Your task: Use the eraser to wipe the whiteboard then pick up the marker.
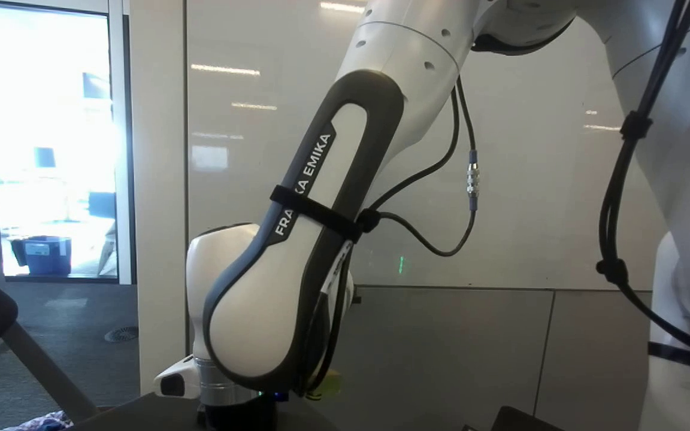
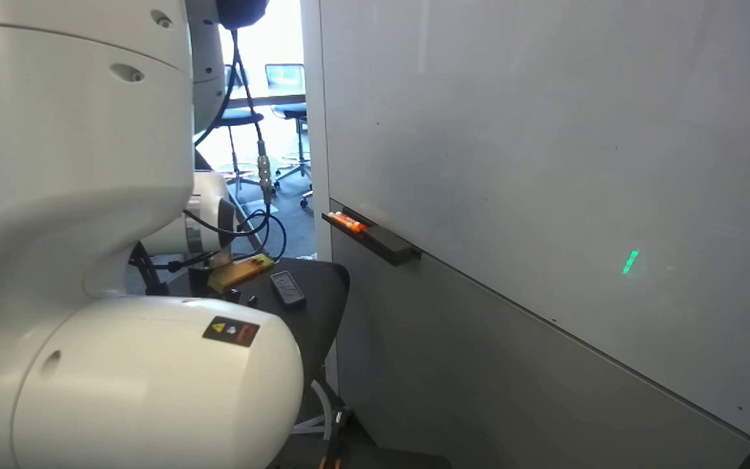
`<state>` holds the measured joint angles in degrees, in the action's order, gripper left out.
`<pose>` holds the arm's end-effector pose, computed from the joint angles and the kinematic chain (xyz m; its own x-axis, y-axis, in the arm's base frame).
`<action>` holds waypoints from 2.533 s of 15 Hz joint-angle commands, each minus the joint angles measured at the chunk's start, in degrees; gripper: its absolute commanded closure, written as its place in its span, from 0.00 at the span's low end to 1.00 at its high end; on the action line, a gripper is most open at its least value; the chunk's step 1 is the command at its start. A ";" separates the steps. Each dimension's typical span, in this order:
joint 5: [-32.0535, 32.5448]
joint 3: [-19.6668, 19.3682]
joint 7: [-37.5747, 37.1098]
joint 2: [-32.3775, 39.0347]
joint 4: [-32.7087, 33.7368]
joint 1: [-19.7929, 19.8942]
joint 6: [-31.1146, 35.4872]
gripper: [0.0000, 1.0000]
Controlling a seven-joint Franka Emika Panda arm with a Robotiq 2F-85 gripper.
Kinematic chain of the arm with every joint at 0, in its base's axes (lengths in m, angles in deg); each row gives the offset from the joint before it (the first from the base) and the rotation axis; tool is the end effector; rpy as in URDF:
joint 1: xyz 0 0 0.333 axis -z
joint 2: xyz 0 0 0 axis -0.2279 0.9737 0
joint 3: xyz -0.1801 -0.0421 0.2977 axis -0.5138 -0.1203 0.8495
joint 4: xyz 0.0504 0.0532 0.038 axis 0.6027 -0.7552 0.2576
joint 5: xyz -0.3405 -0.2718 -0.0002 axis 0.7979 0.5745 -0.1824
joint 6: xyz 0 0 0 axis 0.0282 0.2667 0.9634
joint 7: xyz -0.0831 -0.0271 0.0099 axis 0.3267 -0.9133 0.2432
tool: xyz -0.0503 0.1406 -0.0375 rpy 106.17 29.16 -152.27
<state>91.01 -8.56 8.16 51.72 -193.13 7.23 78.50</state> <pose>0.4070 0.2261 0.0945 0.2465 0.9674 -0.0579 0.9486 -0.2531 -0.1901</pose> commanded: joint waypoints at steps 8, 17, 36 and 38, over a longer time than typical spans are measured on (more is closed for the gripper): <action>-1.68 2.52 11.86 -12.59 1.43 -2.82 -24.43 0.93; -0.46 -0.18 34.59 -21.94 6.39 -7.32 -42.45 0.93; -4.42 -4.59 59.55 -27.70 11.31 -10.82 -43.17 0.93; -10.05 -5.59 59.71 -27.79 11.88 -10.90 -44.06 0.92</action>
<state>87.00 -12.00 64.95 24.82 -183.61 -3.34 36.95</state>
